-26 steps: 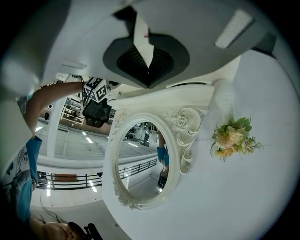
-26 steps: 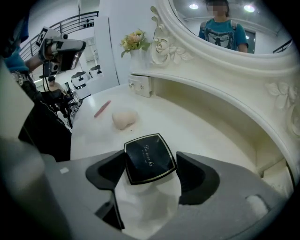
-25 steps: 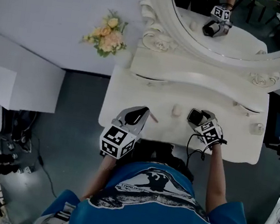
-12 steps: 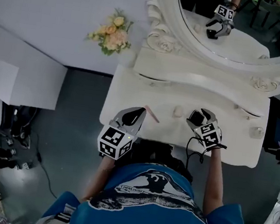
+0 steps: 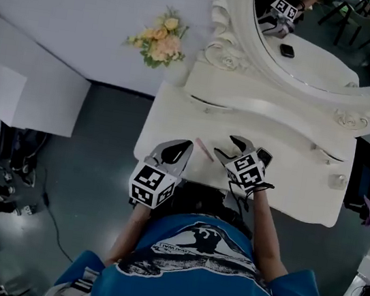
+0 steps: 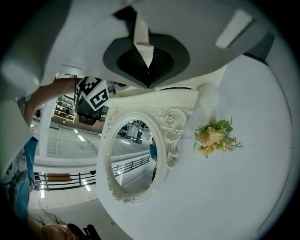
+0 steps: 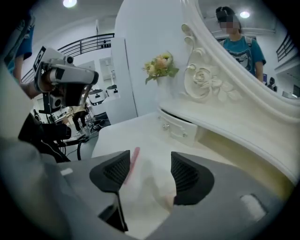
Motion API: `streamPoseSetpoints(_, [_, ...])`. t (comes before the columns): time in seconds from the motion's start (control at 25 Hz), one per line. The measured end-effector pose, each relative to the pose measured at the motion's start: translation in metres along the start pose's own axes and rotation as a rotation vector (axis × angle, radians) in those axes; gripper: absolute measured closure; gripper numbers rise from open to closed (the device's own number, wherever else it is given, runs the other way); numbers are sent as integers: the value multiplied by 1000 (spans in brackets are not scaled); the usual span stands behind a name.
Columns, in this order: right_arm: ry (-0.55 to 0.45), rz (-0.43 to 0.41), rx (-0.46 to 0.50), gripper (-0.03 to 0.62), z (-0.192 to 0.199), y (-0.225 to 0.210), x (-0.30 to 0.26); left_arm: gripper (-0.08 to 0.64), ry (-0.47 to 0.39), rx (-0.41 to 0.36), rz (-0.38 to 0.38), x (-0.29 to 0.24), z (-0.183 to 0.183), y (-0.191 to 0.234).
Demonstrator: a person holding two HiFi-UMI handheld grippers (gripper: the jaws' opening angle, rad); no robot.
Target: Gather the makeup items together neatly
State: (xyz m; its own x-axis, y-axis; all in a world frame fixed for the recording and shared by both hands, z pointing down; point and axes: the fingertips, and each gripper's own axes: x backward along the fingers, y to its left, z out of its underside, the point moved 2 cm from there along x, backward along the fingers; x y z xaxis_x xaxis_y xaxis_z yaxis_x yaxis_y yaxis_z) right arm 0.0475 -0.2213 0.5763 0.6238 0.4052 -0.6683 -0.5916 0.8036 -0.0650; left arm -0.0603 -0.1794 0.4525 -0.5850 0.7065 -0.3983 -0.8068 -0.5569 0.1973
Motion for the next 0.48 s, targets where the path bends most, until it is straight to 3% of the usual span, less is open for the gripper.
streamPoseSetpoints(0.28, [106, -84, -16, 371, 13, 47, -44, 548, -9, 26, -48, 17, 6, 14])
streamPoseSetpoints(0.48, [176, -53, -40, 442, 34, 52, -58, 548, -13, 45, -83, 30, 13, 25])
